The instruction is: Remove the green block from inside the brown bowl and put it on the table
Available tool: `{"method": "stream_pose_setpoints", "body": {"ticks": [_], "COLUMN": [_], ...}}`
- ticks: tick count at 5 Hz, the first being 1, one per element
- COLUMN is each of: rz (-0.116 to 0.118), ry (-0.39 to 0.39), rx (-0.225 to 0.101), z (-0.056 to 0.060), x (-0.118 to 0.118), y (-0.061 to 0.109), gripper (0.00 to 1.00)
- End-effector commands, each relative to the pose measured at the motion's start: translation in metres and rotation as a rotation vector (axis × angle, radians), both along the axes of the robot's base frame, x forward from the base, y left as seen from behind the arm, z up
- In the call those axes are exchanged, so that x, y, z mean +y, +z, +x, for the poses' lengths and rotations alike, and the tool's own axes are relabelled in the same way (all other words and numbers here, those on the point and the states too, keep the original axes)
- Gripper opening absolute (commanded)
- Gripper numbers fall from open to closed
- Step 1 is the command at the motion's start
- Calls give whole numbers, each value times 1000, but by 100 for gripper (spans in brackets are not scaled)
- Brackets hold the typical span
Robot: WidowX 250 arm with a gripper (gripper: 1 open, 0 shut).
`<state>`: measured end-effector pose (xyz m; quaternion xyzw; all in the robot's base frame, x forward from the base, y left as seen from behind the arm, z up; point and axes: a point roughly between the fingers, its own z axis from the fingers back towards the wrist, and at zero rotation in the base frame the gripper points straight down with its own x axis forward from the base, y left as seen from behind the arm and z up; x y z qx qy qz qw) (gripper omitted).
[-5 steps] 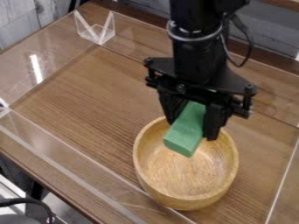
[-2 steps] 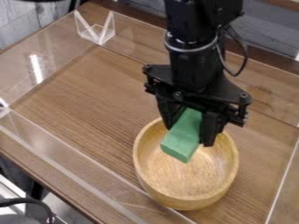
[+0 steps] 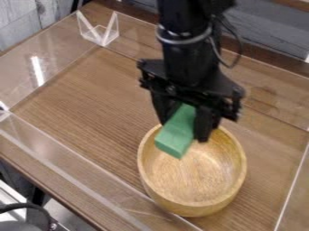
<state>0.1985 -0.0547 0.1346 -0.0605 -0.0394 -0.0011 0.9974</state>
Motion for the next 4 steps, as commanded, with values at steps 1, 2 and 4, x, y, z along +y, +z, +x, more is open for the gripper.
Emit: {"method": "stream_pose_setpoints", "body": {"ticks": [1,2,4], "rz": [-2,2,8], "ry": [13,15,23], "rx": [-52,-74,-98], "z": [5,5,-3], "x": [17,24,35], "y": [13,16,20], "gripper": [0,0,0]}}
